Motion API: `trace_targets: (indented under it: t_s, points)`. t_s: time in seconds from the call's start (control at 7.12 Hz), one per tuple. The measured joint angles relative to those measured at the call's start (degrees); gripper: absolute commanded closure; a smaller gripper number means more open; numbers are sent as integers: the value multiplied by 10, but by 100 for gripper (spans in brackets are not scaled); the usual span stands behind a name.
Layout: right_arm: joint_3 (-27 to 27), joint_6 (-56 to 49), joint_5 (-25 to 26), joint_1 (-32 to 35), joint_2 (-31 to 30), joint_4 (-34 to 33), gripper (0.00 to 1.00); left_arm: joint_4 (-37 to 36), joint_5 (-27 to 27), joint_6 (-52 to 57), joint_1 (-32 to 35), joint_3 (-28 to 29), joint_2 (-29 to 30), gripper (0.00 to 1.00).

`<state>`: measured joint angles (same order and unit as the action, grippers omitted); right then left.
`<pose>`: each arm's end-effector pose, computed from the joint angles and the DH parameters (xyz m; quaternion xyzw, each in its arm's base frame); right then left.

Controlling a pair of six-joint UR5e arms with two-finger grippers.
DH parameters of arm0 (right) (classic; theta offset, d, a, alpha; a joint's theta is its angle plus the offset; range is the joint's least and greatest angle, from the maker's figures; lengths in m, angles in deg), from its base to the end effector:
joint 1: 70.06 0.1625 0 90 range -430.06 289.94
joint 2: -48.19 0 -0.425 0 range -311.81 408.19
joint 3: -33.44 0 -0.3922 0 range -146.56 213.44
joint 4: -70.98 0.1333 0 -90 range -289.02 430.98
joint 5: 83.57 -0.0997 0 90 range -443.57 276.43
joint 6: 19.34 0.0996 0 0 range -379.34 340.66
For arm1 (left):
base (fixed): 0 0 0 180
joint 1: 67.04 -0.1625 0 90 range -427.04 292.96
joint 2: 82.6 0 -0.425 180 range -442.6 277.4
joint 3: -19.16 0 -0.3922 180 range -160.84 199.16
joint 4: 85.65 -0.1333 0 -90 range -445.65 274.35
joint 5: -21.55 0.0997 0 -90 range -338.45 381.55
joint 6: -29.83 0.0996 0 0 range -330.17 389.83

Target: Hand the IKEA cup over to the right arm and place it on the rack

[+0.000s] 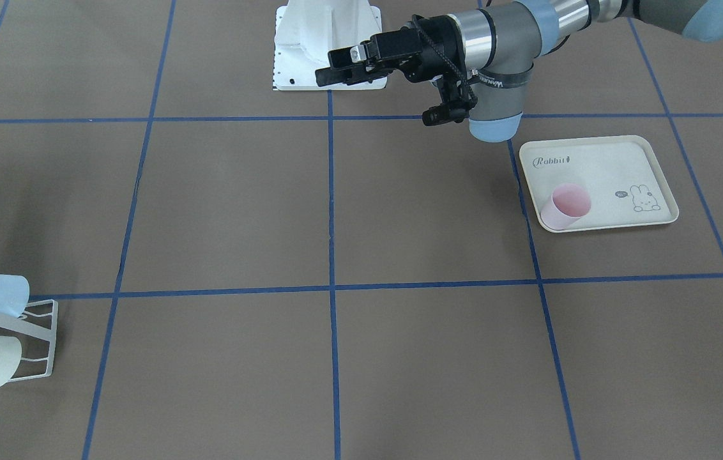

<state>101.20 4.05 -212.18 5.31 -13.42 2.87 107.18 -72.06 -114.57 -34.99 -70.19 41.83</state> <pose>-0.1122 -0.7113 0.5162 0.1117 -0.3777 -0.0099 0.9191 0.4090 -0.4060 0.1543 -0.1914 0.9088 -0.2317 0.2893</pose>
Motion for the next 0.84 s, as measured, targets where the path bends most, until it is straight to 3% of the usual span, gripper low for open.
trace_targets:
  t_s: [0.14, 0.28, 0.42, 0.56, 0.84]
  points:
    - [-2, 0, 2, -3, 0, 0, 90, 0, 0, 0, 0, 0, 0, 3]
    - [-5, 0, 4, -5, 0, 0, 67, 0, 0, 0, 0, 0, -1, 3]
    - [-8, 0, 6, -6, 0, 0, 15, 0, 0, 0, 0, 0, -1, 3]
    - [-9, 0, 9, -9, 0, 0, 0, 0, 0, 0, 0, 0, -1, 3]
    - [-10, 0, 21, -14, 1, 0, 0, 0, 0, 1, 0, 0, -1, 3]
